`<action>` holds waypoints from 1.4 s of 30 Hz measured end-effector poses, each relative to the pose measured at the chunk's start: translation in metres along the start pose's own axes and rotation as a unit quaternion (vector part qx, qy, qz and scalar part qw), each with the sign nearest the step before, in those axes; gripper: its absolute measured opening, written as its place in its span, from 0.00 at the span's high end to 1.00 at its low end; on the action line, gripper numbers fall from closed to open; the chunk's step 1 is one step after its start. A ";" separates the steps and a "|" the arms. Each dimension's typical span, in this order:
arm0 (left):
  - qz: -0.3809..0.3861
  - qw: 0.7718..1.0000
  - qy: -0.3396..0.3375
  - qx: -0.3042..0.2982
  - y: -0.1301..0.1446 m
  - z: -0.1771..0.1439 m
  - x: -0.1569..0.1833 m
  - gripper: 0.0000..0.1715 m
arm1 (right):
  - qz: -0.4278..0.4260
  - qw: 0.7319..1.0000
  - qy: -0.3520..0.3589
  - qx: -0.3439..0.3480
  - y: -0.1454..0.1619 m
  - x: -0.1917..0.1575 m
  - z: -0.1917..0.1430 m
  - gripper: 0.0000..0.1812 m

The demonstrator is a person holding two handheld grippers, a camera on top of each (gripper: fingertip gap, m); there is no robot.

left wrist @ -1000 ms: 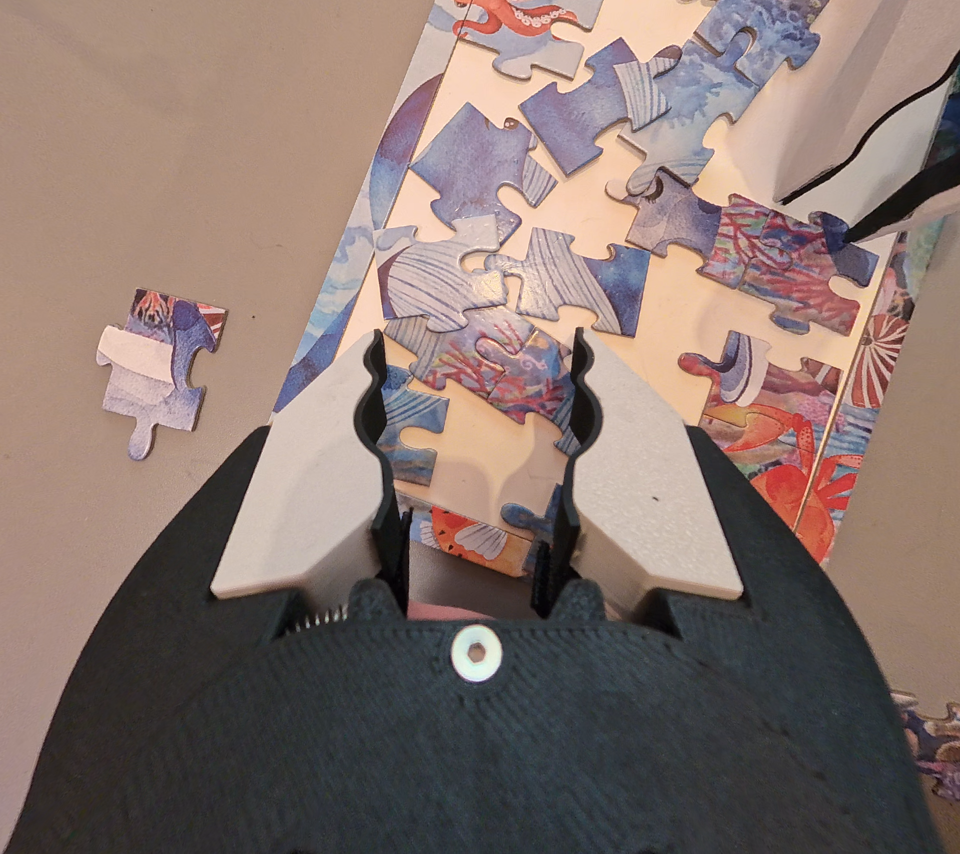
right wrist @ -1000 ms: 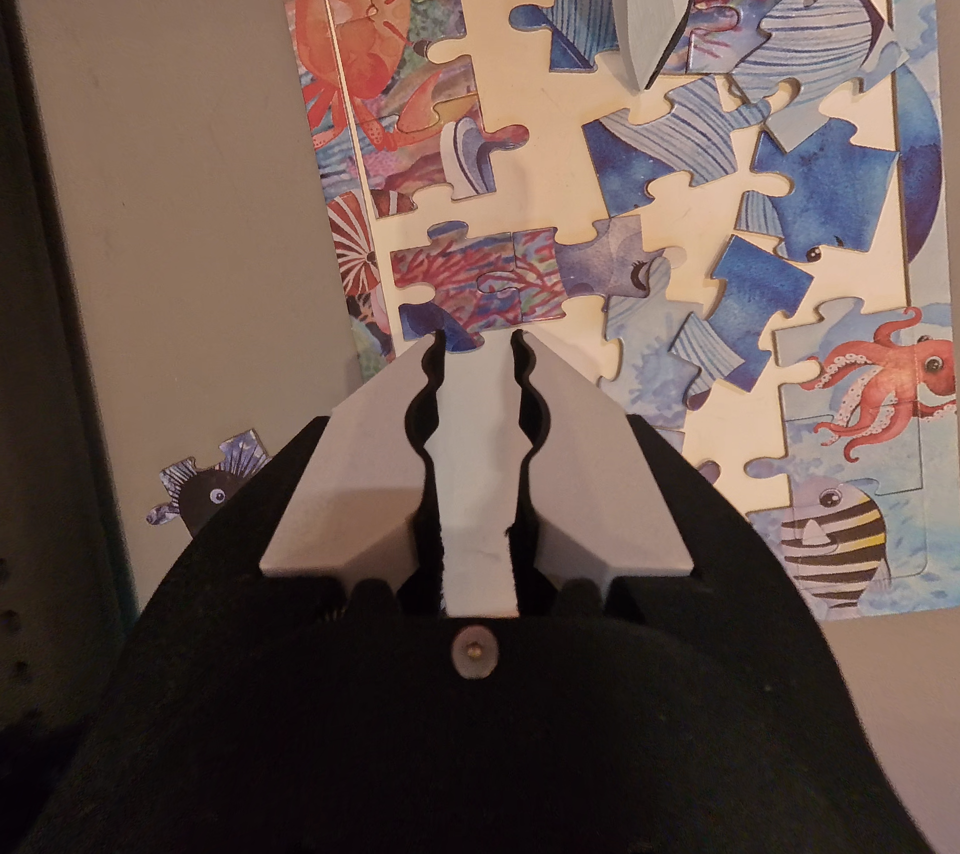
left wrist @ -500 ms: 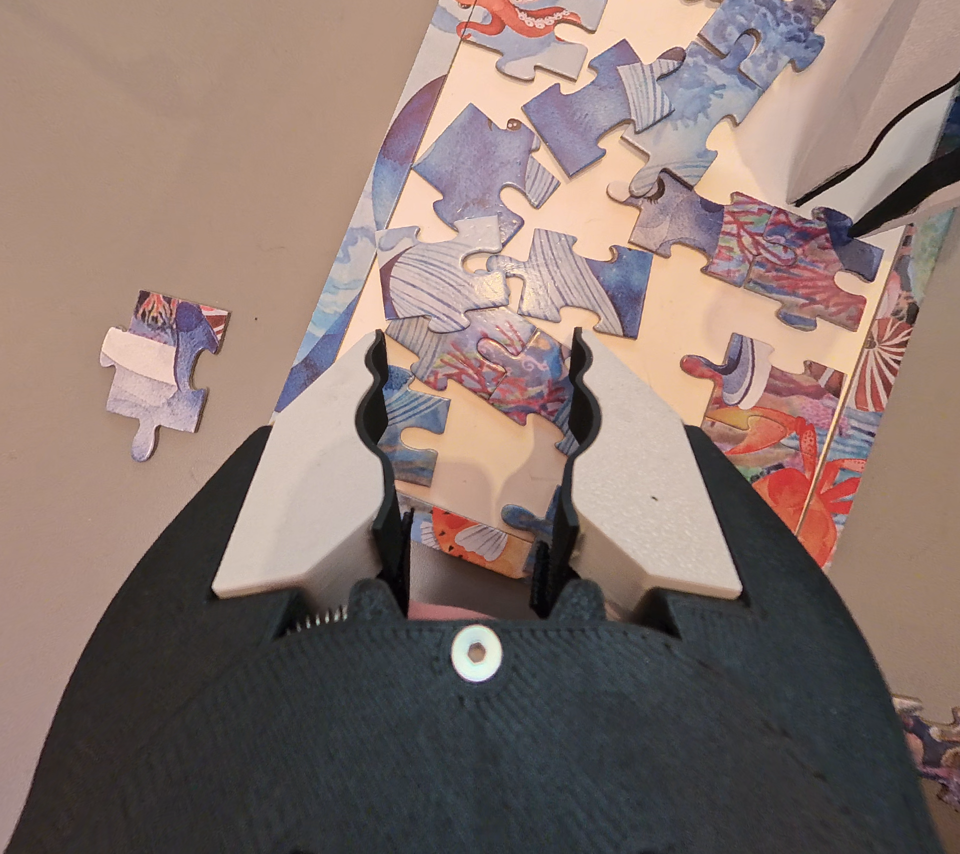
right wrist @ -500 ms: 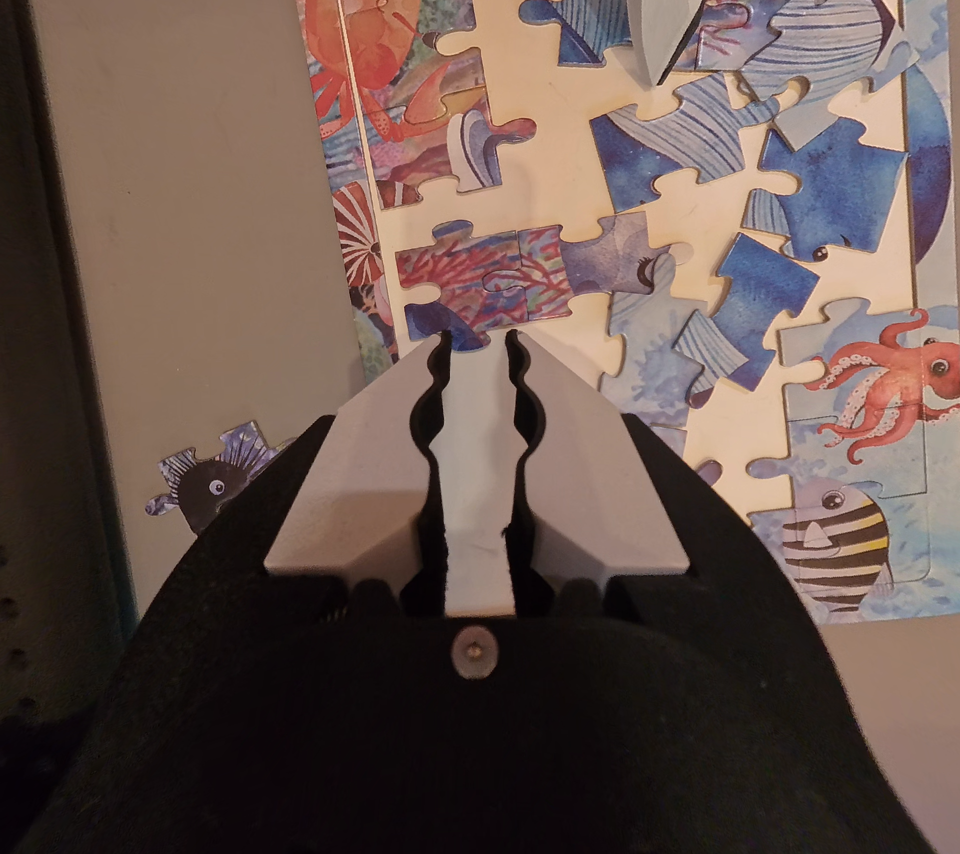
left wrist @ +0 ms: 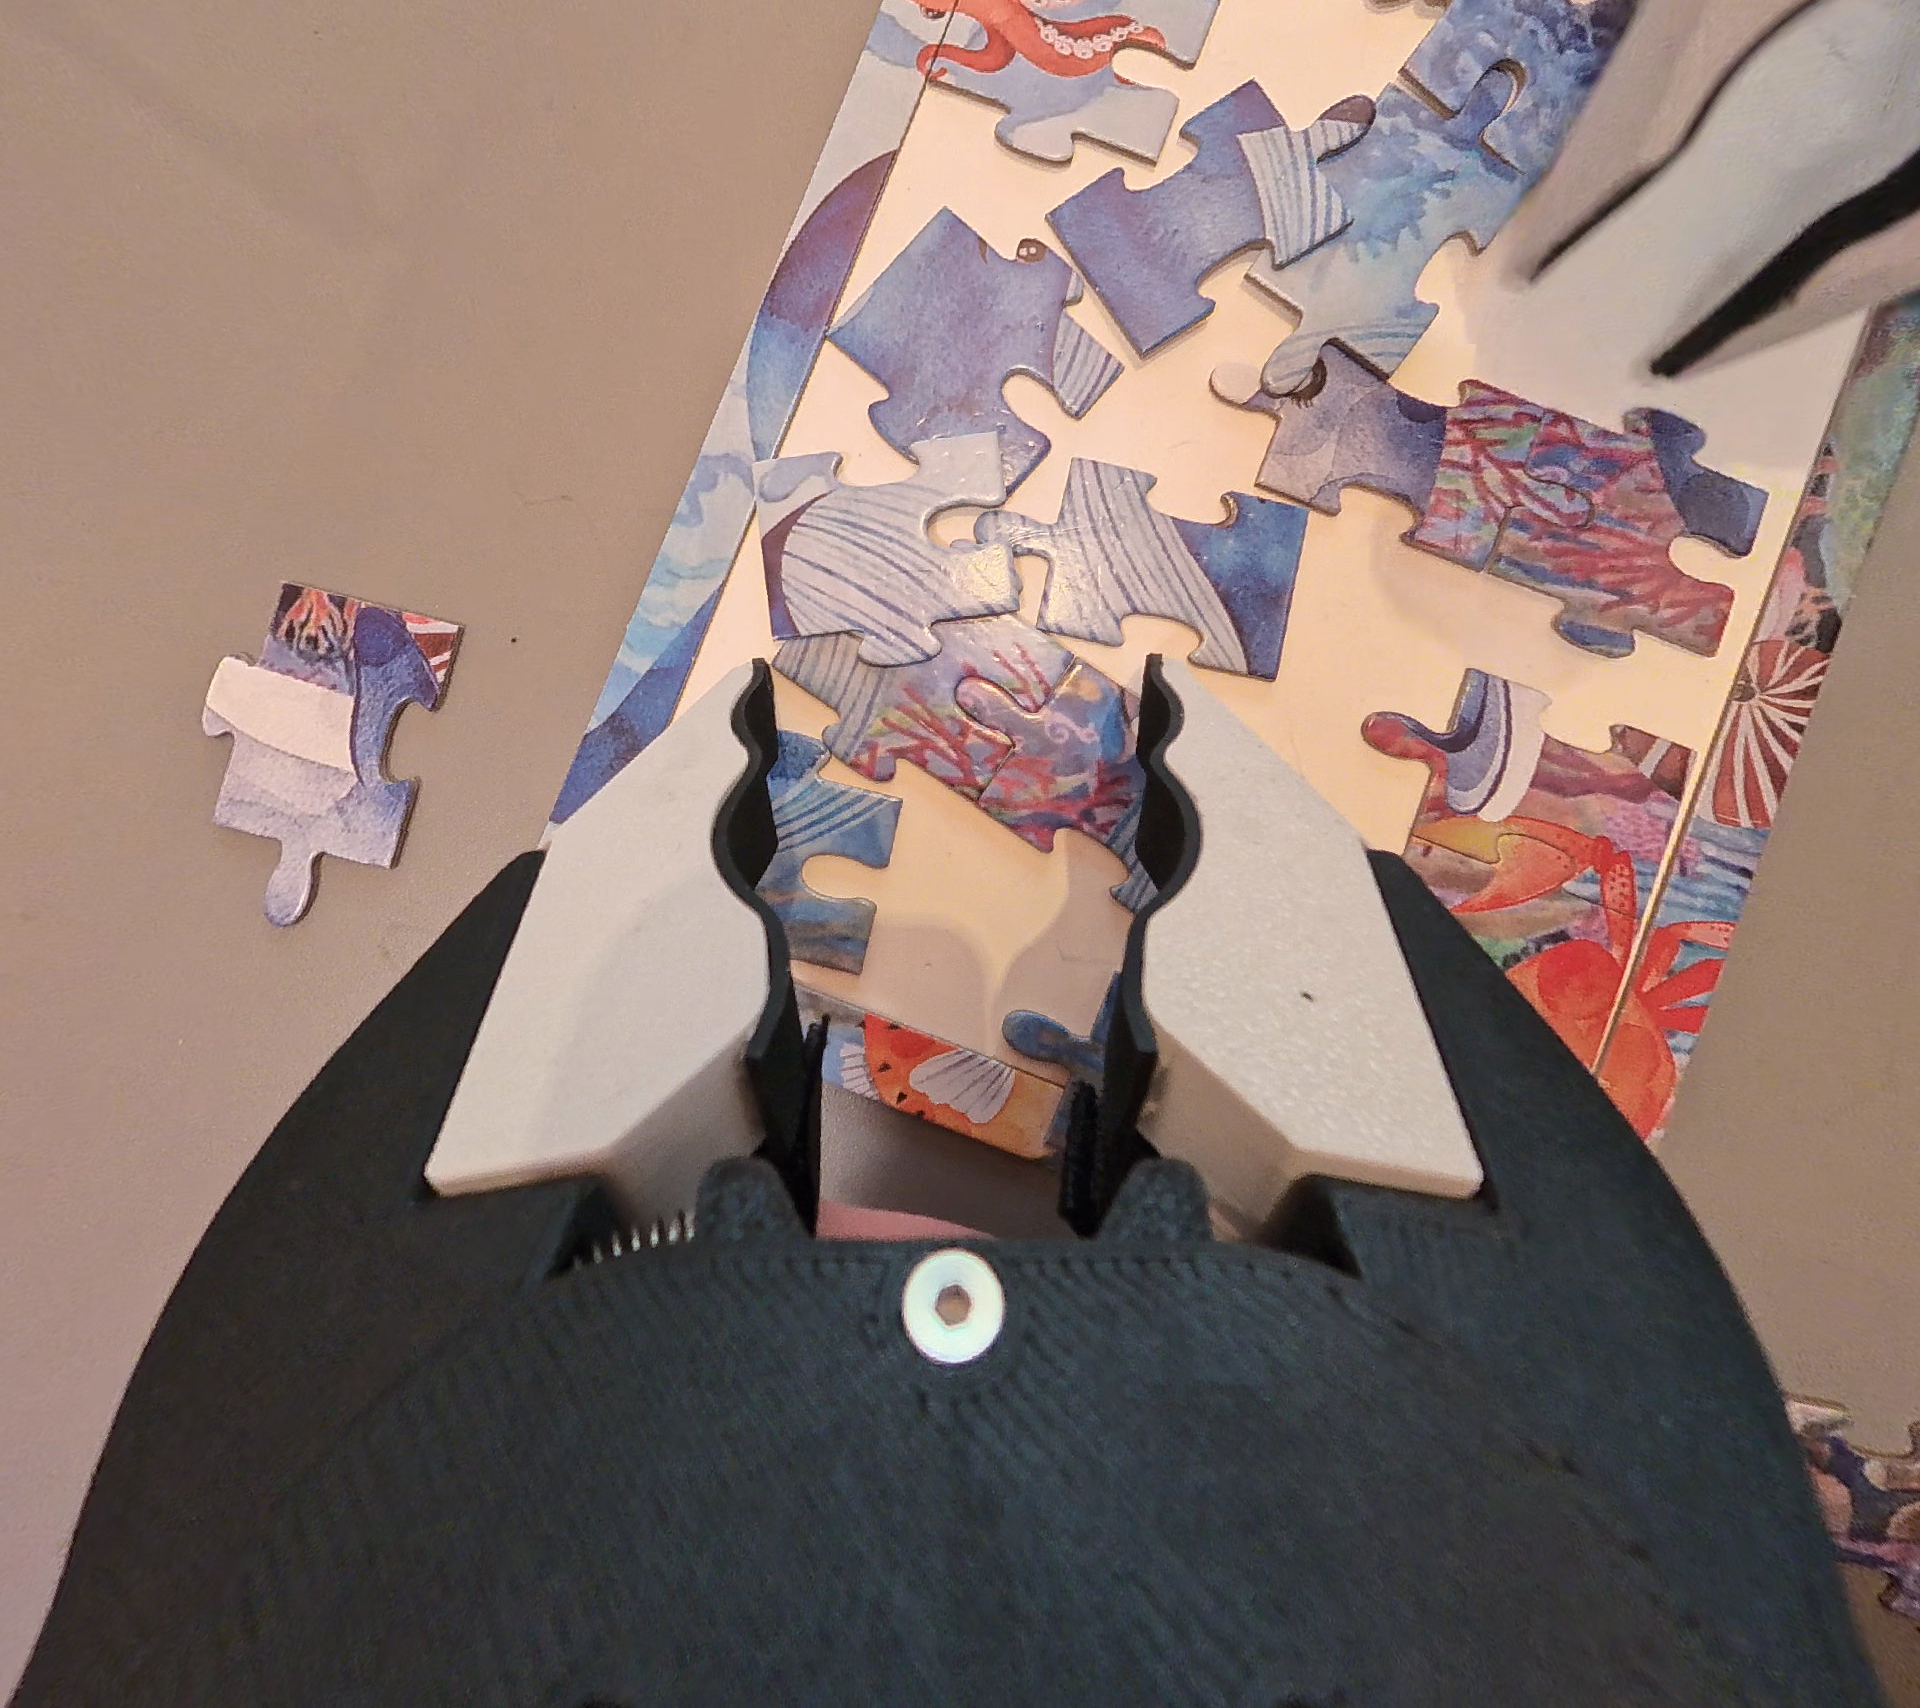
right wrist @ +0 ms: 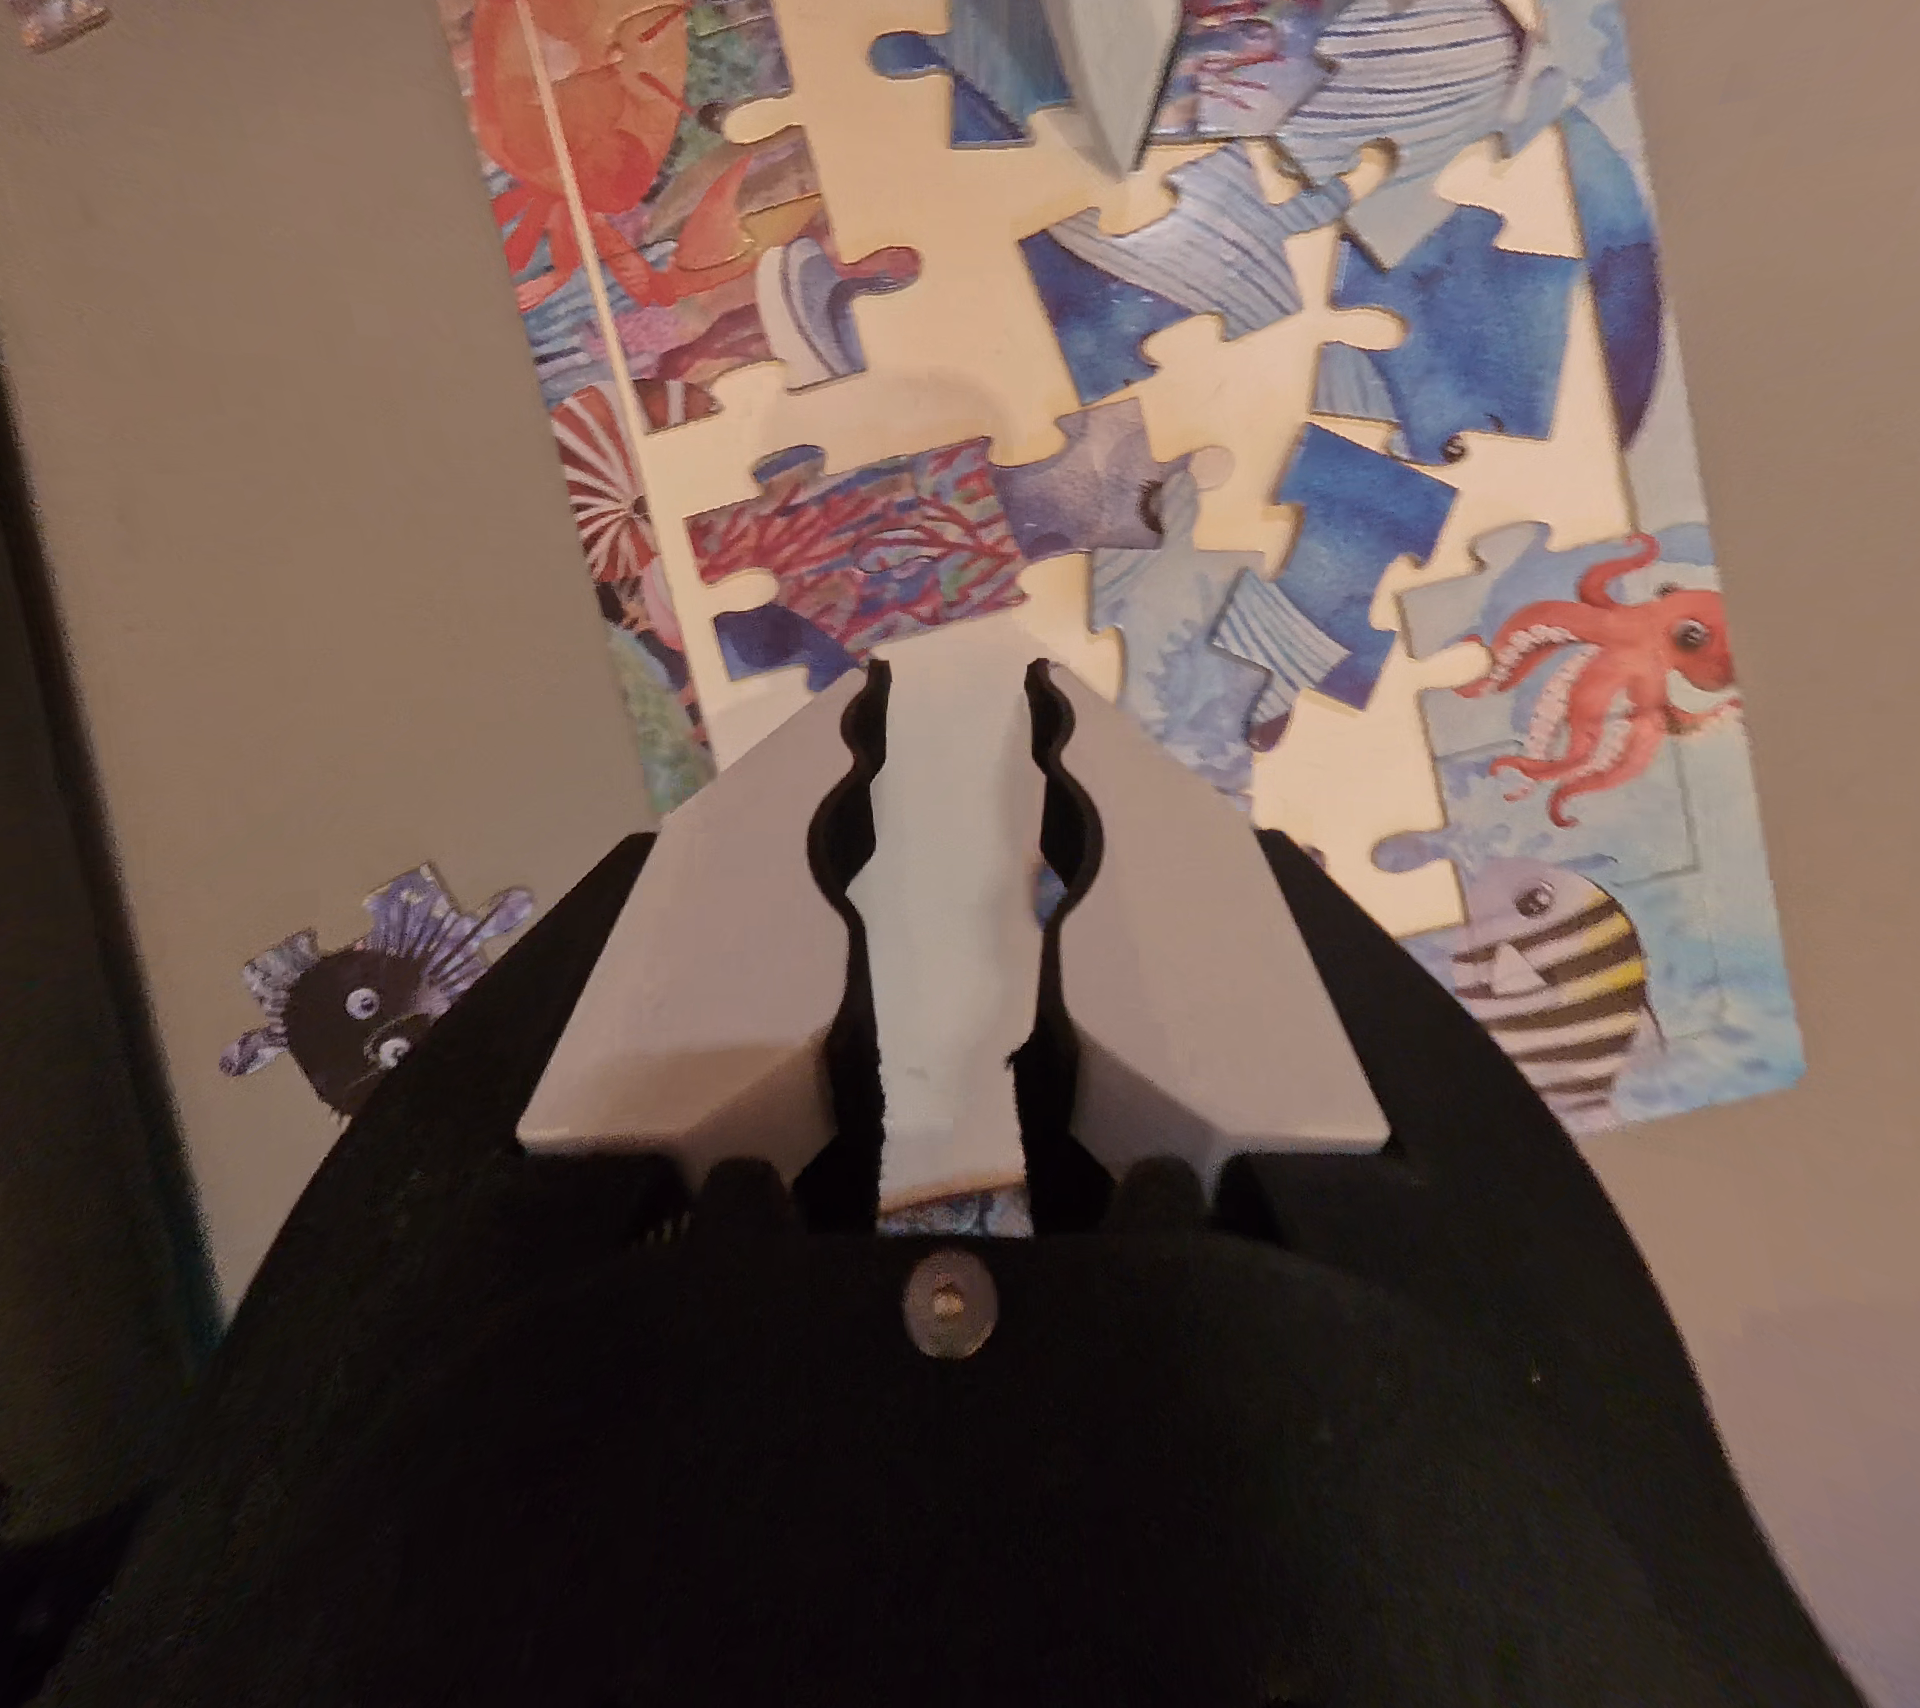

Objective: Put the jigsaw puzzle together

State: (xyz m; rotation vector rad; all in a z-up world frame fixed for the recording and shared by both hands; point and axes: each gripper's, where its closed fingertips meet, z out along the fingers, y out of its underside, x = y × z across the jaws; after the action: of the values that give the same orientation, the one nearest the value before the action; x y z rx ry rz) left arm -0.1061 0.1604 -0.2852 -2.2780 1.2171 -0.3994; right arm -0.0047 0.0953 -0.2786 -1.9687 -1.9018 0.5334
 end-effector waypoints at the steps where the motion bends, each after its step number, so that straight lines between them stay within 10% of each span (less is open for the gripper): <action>1: 0.000 1.000 0.000 0.000 0.000 0.000 0.000 0.60 | 0.009 1.000 0.014 0.005 -0.001 0.007 -0.003 0.86; 15: -0.001 1.000 0.000 0.001 0.000 0.000 -0.001 0.61 | 0.121 0.979 0.121 0.109 -0.008 0.065 -0.044 0.87; 42: 0.002 1.000 -0.005 0.000 0.000 0.000 -0.001 0.61 | 0.021 0.999 0.005 0.042 -0.006 0.009 -0.010 0.86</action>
State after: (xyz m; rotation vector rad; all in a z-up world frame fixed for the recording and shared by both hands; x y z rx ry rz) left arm -0.1070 0.1611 -0.2855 -2.2734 1.2177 -0.3871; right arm -0.0048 0.1048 -0.2674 -1.9587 -1.8059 0.6046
